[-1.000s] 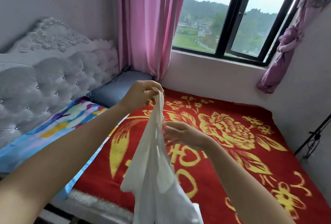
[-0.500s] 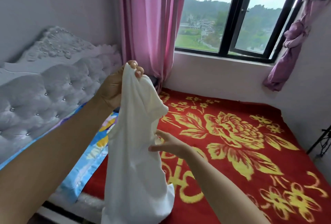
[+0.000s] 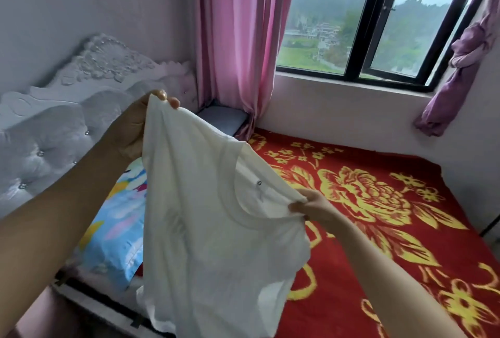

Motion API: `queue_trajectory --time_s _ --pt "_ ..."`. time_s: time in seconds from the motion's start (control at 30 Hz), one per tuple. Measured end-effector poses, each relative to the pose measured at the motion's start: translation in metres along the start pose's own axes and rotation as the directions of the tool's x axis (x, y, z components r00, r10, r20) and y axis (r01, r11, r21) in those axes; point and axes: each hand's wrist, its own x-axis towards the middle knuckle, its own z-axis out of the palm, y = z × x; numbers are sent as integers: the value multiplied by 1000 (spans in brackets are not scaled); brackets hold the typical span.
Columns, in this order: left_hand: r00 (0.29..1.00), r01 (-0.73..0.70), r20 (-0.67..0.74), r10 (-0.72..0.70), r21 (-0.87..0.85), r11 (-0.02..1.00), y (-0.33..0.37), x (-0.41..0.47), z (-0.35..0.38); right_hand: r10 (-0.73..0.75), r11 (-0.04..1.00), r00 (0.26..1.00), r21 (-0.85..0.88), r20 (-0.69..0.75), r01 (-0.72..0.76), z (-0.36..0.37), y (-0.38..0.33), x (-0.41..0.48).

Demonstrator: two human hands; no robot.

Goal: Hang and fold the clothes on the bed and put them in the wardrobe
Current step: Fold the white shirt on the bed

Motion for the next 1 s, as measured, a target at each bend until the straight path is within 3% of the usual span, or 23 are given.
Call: queue_trajectory --time_s 0.07,0.13,0.3,0.43,0.5,0.57,0.67,0.73,0.77,0.8,0.87,0.93,1.0 --pt "1000 -6 7 6 -27 1000 0 -2 4 29 994 989 112 -142 -13 -20 -5 -2" --pt "1000 24 -11 -24 -41 999 0 -10 7 44 986 986 168 -163 -16 -41 -11 -8" --pt "982 184 -66 -177 136 973 -25 -29 4 -15 998 1000 64 7 14 -63 -22 -33" --pt "940 299 -162 -299 -23 954 -54 -33 11 111 992 955 -83 275 -91 -85 -30 -50" --pt "896 383 -212 -391 -80 920 -73 -31 20 189 953 922 -289 338 -89 -91 -30 -56" --pt "861 428 -239 -449 -138 893 -89 -31 36 183 915 956 -396 231 -79 -92 -27 -56" --pt "845 395 -295 -447 -220 892 -105 -28 55 116 982 993 -148 3 -114 -95 -14 -52" --pt "898 367 -230 -375 -81 927 -114 -28 58 113 991 987 -63 -113 -121 -99 -5 -47" --pt "925 356 -171 -338 87 930 -119 -28 58 126 989 981 -54 -148 -135 -100 0 -44" --pt "945 328 -85 -317 298 897 -123 -28 59 130 989 977 -43 -172 -139 -101 4 -41" --pt "926 247 71 -370 628 738 -134 -23 57 134 990 972 -8 -192 -139 -104 14 -33" --pt "891 175 142 -432 770 614 -145 -15 58 149 989 967 37 -205 -145 -110 25 -25" --pt "893 147 157 -421 784 603 -157 1 59 188 982 957 51 -222 -181 -117 36 -13"
